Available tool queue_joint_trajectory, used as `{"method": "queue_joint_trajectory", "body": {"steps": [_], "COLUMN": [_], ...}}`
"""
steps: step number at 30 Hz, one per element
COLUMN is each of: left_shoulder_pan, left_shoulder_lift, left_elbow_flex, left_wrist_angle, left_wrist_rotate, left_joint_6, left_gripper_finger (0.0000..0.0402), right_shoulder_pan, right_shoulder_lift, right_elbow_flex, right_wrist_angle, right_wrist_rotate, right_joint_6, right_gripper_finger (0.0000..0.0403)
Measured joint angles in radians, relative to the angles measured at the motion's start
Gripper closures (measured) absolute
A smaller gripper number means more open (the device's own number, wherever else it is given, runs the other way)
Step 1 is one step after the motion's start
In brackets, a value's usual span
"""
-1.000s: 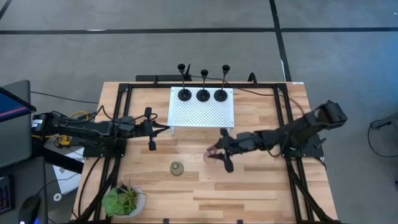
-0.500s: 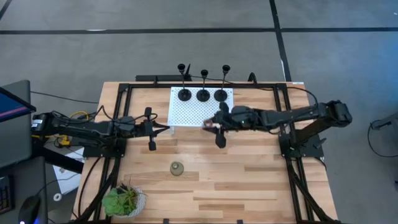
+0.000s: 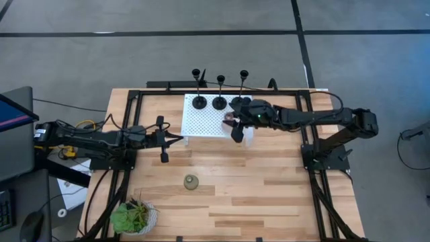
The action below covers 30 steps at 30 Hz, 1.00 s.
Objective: Pick & Place candle stick holders
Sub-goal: Put the pink glass candle holder on the shelf
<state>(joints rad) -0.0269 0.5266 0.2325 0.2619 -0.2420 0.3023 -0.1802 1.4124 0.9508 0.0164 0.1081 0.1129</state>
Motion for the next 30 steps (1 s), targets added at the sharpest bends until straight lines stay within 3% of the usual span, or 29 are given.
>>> {"method": "queue_joint_trajectory", "body": {"steps": [30], "left_shoulder_pan": [0.0], "left_shoulder_lift": [0.0], "left_elbow_flex": [0.0], "left_wrist_angle": [0.0], "left_wrist_rotate": [0.0], "left_joint_6": [0.0], "left_gripper_finger": [0.0389], "right_shoulder_pan": [-0.066], "right_shoulder_lift": [0.031], "right_elbow_flex": [-0.006], "right_wrist_angle": [-0.02], "right_wrist_rotate": [-0.007], "right_joint_6": [0.05], "right_gripper_finger": [0.0274]}}
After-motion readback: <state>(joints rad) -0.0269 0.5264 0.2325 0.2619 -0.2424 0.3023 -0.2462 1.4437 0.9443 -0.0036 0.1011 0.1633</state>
